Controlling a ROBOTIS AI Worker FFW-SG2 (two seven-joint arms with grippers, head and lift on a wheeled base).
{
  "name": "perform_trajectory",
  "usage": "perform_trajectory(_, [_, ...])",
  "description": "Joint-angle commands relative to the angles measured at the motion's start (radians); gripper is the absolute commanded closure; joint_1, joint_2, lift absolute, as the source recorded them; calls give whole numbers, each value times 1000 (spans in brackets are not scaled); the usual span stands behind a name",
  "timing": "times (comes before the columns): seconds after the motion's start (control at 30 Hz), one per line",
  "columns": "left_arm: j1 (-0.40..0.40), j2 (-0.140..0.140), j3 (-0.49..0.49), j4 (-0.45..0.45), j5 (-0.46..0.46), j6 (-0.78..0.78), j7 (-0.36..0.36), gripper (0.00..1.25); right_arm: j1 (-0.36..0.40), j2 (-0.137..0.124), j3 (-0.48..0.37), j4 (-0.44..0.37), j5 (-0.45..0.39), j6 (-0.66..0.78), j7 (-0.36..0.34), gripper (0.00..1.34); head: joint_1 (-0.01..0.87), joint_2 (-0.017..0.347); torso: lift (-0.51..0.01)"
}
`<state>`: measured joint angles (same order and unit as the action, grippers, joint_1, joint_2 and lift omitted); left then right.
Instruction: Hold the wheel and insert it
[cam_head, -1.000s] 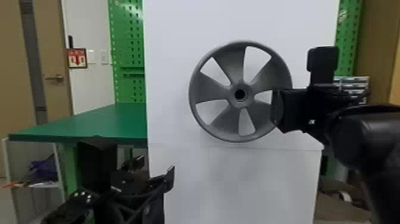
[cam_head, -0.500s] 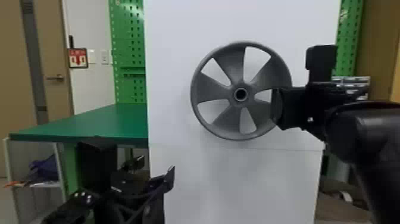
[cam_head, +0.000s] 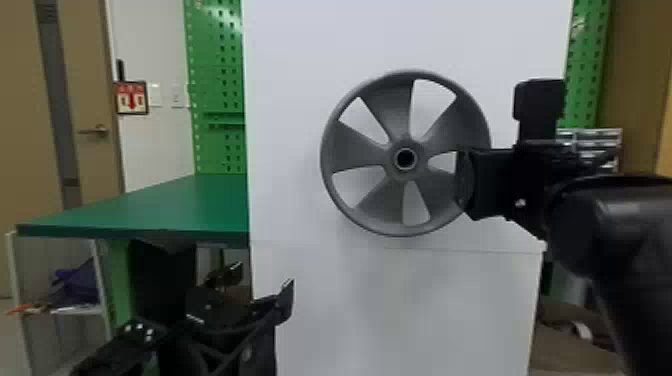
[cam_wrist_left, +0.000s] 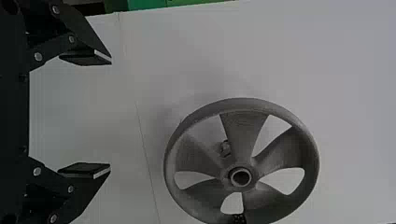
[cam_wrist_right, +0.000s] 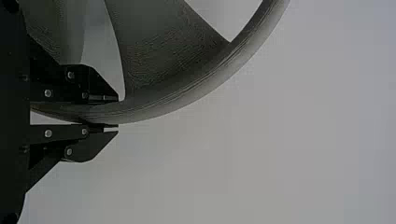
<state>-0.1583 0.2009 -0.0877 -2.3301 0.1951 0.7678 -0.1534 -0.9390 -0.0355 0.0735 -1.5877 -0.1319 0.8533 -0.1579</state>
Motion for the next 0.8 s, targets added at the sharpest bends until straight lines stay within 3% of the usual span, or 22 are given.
perform_trajectory(0.0, [2,0,2,0,1,1,1,437,0,0,-1,0,-2,0,0,934,181,98,-494])
perform_trajectory(0.2, [2,0,2,0,1,-1,1,437,6,0,-3,0,-8,-10,0,409,181,98,-494])
perform_trajectory(0.3, [2,0,2,0,1,1,1,437,6,0,-3,0,-9,-11,0,248,181,98,-494])
perform_trajectory(0.47, [2,0,2,0,1,-1,1,437,9,-1,-5,0,-20,-13,0,134,181,98,-494])
perform_trajectory(0.77, [5,0,3,0,1,1,1,437,31,-3,-5,-26,-49,-14,0,125,181,98,-494])
